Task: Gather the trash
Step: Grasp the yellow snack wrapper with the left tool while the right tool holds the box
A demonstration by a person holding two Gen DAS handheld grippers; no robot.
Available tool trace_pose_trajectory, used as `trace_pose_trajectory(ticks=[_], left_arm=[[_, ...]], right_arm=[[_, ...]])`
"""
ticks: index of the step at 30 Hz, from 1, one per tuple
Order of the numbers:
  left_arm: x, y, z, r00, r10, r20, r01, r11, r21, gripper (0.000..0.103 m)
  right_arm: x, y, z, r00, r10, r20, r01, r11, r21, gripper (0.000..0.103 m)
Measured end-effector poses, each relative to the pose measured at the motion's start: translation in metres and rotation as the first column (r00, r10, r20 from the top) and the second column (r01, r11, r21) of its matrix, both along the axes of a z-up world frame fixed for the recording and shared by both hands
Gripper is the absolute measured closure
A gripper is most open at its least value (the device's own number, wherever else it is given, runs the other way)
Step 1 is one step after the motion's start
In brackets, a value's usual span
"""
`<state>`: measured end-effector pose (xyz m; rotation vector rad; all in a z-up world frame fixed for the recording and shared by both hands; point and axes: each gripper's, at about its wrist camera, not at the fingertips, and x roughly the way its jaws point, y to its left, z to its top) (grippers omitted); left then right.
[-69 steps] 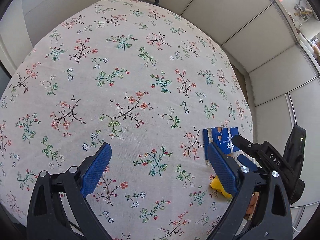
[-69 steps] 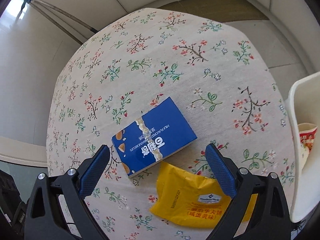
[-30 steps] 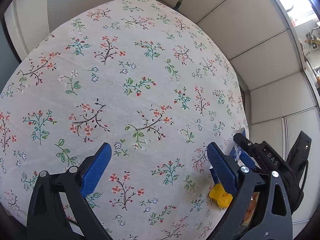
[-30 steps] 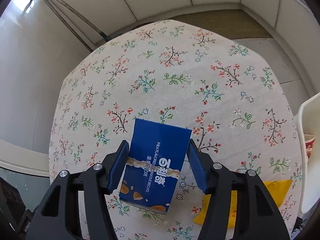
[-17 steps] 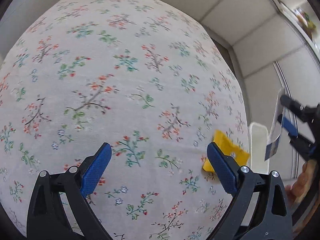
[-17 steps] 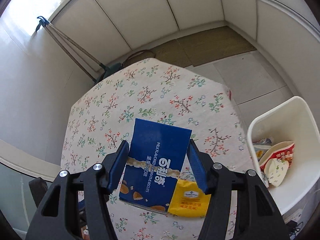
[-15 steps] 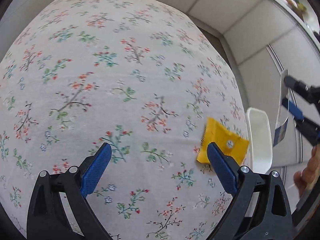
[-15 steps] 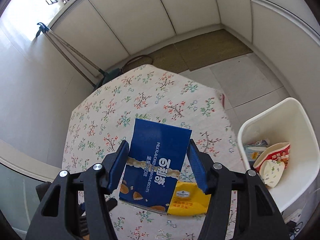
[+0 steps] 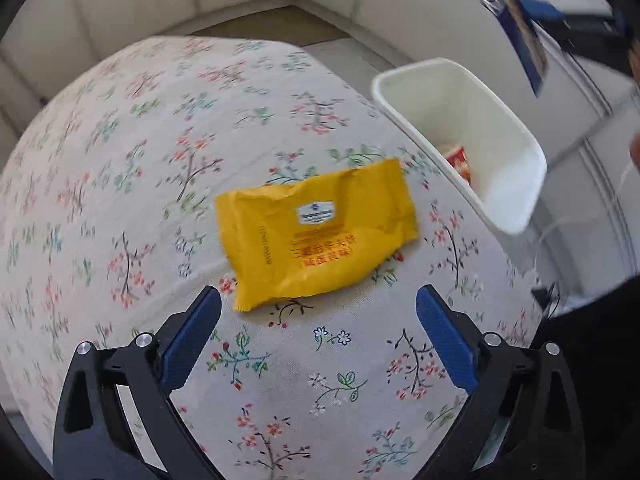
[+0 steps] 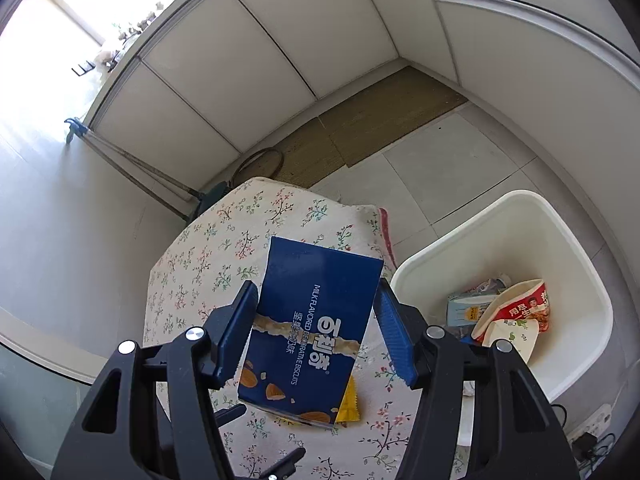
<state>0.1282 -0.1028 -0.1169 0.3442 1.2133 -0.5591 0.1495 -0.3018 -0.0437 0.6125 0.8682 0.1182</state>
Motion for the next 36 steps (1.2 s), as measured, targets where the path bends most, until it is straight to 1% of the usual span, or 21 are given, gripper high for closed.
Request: trace_pose_trajectory(ticks=[1,3,6,8,9,11,12,13,14,16,17,18,19,20,21,23,26,28,31,33,36], left_arm=[[-0.004,-0.006,0.0,0.997,-0.078,0.014,0.078,0.997,0.025,0.009],[-0.006,-0.014,-0.005,0.983,-0.185,0.015,0.183,0.98,0.083,0.009],[0.002,-0.026,-0.018,0.956,-0.294,0.005,0.287,0.938,0.192,0.009],[0.01,-0.035,-0.029,0.936,-0.353,-0.003,0.342,0.903,0.262,0.009],[0.014,-0.039,-0.032,0.927,-0.375,-0.005,0.361,0.889,0.283,0.009],[0.024,-0.047,-0.039,0.909,-0.417,-0.025,0.404,0.862,0.306,0.009],[0.027,-0.051,-0.042,0.895,-0.443,-0.04,0.433,0.845,0.314,0.009],[0.031,-0.057,-0.045,0.879,-0.473,-0.06,0.465,0.825,0.321,0.009],[0.033,-0.061,-0.049,0.857,-0.507,-0.085,0.505,0.798,0.328,0.007],[0.039,-0.068,-0.052,0.824,-0.551,-0.131,0.561,0.761,0.326,0.006],[0.044,-0.07,-0.055,0.812,-0.558,-0.172,0.582,0.75,0.315,0.006],[0.049,-0.072,-0.057,0.806,-0.555,-0.207,0.592,0.748,0.301,0.006],[0.055,-0.072,-0.06,0.803,-0.545,-0.241,0.595,0.754,0.277,0.006],[0.061,-0.071,-0.062,0.805,-0.53,-0.267,0.589,0.768,0.251,0.006],[0.062,-0.07,-0.062,0.809,-0.523,-0.268,0.581,0.781,0.23,0.006],[0.064,-0.066,-0.061,0.827,-0.51,-0.237,0.555,0.807,0.202,0.006],[0.057,-0.055,-0.057,0.863,-0.476,-0.17,0.501,0.848,0.172,0.006],[0.053,-0.046,-0.055,0.897,-0.42,-0.135,0.438,0.885,0.157,0.008],[0.042,-0.035,-0.049,0.939,-0.336,-0.078,0.344,0.928,0.139,0.012],[0.036,-0.029,-0.045,0.962,-0.27,-0.045,0.273,0.954,0.12,0.015],[0.025,-0.019,-0.042,0.988,-0.155,0.003,0.154,0.984,0.088,0.024]], right_arm=[[-0.001,-0.007,0.0,1.0,-0.01,0.005,0.01,1.0,0.011,0.044],[-0.002,-0.019,0.003,1.0,-0.027,0.016,0.027,0.999,0.025,0.044],[-0.003,-0.032,0.005,0.999,-0.048,0.024,0.047,0.998,0.046,0.044],[-0.002,-0.039,0.006,0.998,-0.056,0.026,0.055,0.997,0.059,0.044],[-0.001,-0.041,0.006,0.998,-0.06,0.026,0.058,0.996,0.062,0.044],[0.0,-0.044,0.007,0.997,-0.065,0.028,0.063,0.996,0.061,0.044],[0.001,-0.045,0.007,0.997,-0.066,0.028,0.064,0.996,0.06,0.044],[0.002,-0.046,0.008,0.997,-0.067,0.029,0.065,0.996,0.059,0.044],[0.003,-0.046,0.008,0.997,-0.066,0.03,0.065,0.996,0.059,0.044],[0.006,-0.046,0.009,0.997,-0.065,0.031,0.063,0.997,0.052,0.044],[0.007,-0.046,0.008,0.997,-0.065,0.029,0.063,0.997,0.048,0.044],[0.008,-0.046,0.007,0.998,-0.064,0.026,0.063,0.997,0.046,0.044],[0.009,-0.045,0.006,0.998,-0.062,0.021,0.061,0.997,0.043,0.044],[0.011,-0.044,0.006,0.998,-0.062,0.016,0.061,0.997,0.04,0.044],[0.012,-0.044,0.004,0.998,-0.061,0.01,0.061,0.997,0.038,0.044],[0.015,-0.041,0.003,0.998,-0.061,0.001,0.061,0.997,0.036,0.044],[0.019,-0.035,0.0,0.999,-0.049,-0.012,0.049,0.998,0.031,0.044],[0.02,-0.031,-0.001,0.999,-0.039,-0.016,0.039,0.999,0.026,0.044],[0.019,-0.026,0.0,1.0,-0.028,-0.014,0.028,1.0,0.014,0.044],[0.017,-0.025,0.0,1.0,-0.026,-0.015,0.027,1.0,0.007,0.044],[0.016,-0.024,-0.004,0.999,-0.026,-0.024,0.026,1.0,0.007,0.044]])
